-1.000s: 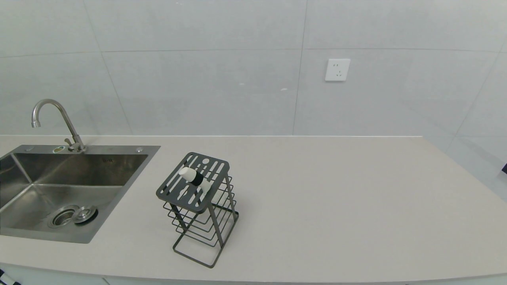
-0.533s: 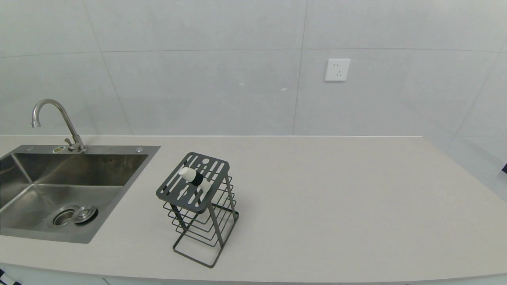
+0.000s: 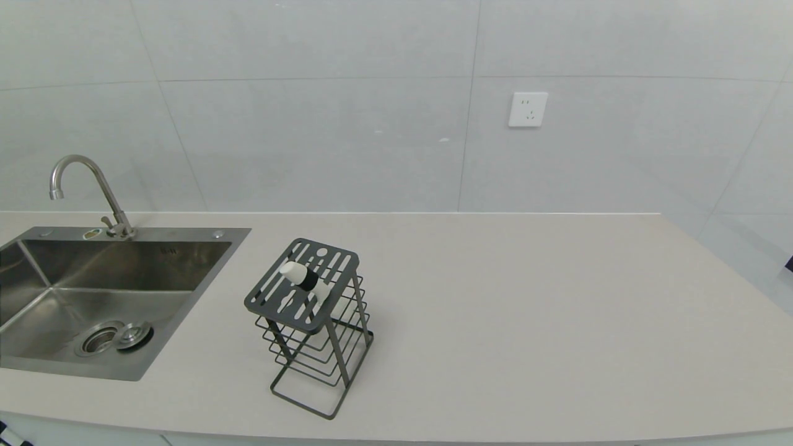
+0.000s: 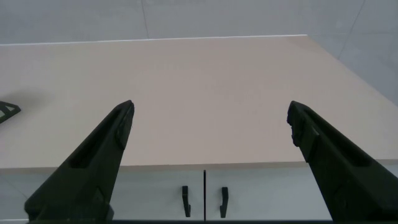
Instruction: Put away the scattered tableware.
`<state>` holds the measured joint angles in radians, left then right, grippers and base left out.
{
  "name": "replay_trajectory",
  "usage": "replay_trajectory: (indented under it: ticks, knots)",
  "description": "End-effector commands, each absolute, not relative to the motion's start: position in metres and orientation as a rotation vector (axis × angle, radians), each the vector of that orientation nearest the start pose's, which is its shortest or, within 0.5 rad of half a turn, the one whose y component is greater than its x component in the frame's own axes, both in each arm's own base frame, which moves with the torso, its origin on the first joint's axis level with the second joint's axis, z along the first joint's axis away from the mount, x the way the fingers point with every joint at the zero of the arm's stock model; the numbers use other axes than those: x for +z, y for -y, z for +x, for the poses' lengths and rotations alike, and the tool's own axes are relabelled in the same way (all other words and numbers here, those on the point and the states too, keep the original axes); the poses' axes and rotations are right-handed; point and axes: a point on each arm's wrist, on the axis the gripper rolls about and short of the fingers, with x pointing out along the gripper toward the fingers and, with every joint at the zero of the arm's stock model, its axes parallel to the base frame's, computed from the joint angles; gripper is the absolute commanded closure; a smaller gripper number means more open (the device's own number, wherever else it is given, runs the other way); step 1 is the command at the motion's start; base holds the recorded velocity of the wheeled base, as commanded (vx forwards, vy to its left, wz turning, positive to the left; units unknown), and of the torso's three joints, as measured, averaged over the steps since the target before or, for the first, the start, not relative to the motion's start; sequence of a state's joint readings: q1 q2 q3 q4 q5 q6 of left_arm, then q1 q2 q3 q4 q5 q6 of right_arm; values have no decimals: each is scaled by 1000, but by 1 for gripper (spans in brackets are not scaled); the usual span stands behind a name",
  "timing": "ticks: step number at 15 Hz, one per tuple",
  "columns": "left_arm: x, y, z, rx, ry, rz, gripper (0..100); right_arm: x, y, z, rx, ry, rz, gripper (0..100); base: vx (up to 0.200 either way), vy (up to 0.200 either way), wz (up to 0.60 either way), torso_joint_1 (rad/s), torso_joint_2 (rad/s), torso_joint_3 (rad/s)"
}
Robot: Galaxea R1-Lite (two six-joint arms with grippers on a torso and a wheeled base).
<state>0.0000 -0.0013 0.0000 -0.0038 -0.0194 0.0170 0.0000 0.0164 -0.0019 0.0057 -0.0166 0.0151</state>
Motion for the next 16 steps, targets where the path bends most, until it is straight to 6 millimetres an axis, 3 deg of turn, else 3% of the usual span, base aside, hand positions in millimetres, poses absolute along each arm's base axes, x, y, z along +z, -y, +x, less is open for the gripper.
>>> replay_trajectory:
  ticks: [1,6,16]
  knots:
    - [76,0,-23,-20,5,17,0,76,0,-22,-16,-21,15,0,0,0,-600,2,-2,7]
    - [76,1,-23,-23,5,20,0,76,0,-22,0,-21,15,0,0,0,-600,8,2,0]
    - [76,1,-23,-25,5,11,0,76,0,-22,0,-21,14,0,0,0,0,0,0,0]
